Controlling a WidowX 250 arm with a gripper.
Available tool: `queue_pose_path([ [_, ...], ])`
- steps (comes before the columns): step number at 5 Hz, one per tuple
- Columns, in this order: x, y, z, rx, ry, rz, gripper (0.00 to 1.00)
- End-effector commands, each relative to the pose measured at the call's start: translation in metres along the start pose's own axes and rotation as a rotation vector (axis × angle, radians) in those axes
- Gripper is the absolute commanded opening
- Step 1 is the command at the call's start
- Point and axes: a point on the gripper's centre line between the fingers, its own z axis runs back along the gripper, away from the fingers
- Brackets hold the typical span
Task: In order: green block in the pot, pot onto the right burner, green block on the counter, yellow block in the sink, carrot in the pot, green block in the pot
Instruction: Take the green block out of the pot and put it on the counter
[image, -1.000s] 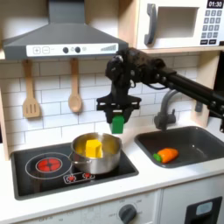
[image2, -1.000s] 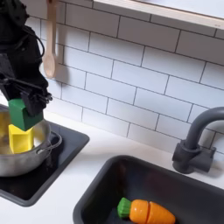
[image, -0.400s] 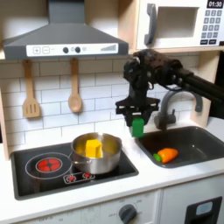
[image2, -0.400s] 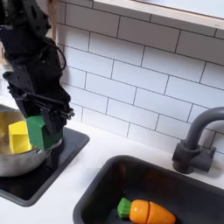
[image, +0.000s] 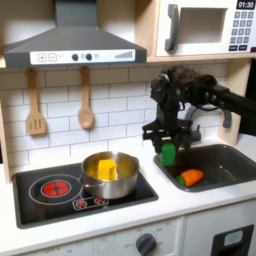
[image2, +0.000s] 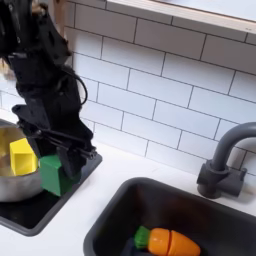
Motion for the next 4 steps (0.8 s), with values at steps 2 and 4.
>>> queue_pose_path([
  [2,-0.005,0.005,-0.026,0.044,0.029,0.046,0.0],
  [4,-0.002,0.003,-0.048,0.037,0.061,0.055,0.0],
])
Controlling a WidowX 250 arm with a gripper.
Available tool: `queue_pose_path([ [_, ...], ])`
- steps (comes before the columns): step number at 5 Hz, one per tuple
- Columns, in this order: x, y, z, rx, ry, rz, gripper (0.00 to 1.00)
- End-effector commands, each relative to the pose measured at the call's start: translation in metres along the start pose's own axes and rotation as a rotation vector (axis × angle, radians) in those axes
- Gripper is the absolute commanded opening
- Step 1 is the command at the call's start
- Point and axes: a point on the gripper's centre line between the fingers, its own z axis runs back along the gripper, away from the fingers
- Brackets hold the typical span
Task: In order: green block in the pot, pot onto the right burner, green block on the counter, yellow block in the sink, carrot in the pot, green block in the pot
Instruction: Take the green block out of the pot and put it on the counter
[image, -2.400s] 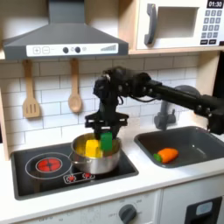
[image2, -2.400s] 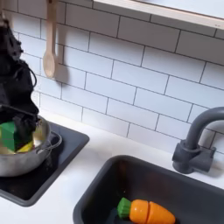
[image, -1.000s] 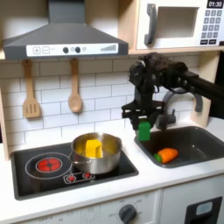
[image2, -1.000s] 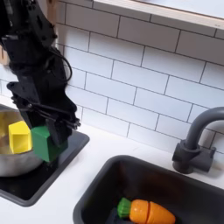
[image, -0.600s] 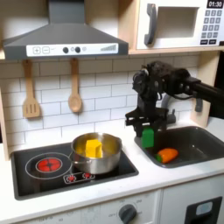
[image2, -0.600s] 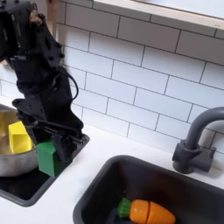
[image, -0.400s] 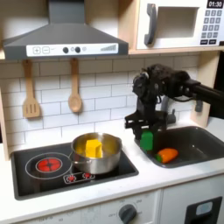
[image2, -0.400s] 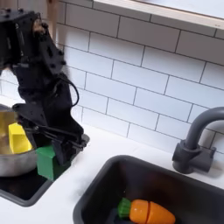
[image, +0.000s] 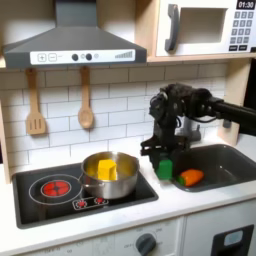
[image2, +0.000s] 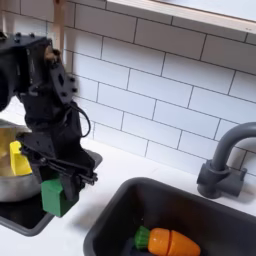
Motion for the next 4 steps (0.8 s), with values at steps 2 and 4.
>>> queue_pose_path([
  [2,0.0032,-0.0052,-0.0198,0.001,0.049,0.008,0.0],
  [4,0.0028,-0.0017,-0.0266,0.027,0.083,0.011,1.0],
])
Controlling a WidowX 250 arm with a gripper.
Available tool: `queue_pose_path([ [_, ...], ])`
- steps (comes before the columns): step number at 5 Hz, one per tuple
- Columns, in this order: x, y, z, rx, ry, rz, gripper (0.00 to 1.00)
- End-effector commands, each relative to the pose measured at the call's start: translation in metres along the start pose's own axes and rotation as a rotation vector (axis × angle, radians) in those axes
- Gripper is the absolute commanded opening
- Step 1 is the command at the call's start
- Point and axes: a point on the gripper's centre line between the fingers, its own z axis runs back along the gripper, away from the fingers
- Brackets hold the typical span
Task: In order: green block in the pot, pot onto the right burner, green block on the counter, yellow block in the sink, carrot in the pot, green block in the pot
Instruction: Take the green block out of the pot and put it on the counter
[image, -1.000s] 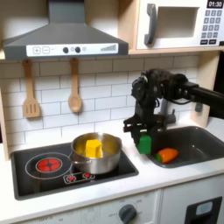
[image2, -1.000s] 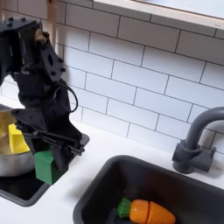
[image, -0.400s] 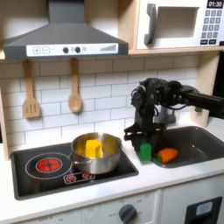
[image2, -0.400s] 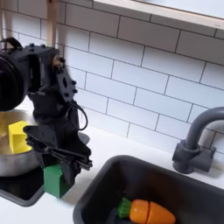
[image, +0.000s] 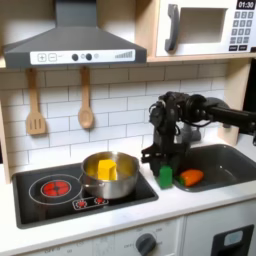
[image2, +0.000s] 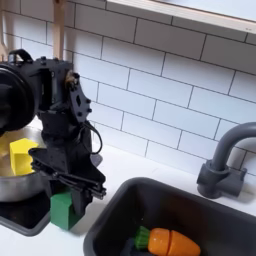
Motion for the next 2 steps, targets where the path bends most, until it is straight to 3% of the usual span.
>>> queue_pose_path([
  [1,0.004,-0.001,-0.001,0.014,0.011,-0.012,1.0],
  [2,0.01,0.001,0.012,0.024,-0.014,-0.015,1.0],
])
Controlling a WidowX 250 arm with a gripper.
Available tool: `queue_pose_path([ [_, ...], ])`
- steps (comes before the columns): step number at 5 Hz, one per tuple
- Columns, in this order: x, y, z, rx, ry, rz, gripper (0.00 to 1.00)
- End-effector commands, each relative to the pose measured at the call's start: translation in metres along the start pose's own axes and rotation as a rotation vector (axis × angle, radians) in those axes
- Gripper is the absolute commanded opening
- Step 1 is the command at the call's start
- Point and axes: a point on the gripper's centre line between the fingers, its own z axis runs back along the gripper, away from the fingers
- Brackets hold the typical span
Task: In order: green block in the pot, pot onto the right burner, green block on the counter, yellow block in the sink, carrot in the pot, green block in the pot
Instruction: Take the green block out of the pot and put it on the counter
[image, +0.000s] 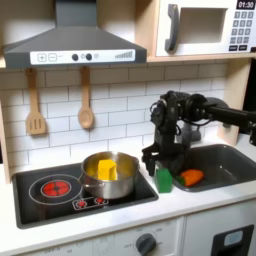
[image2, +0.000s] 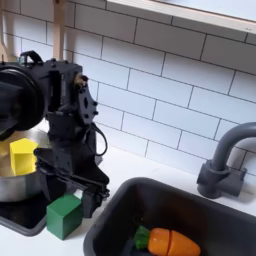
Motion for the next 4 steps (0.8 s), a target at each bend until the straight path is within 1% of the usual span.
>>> queue_pose_path([
  [1,0.015,0.012,0.032,0.031,-0.055,0.01,1.0],
  [2,0.021,0.022,0.048,0.052,-0.077,0.014,1.0],
  [3,0.027,0.047,0.064,0.098,-0.113,0.069,1.0],
  [4,0.03,0.059,0.068,0.121,-0.12,0.1,1.0],
])
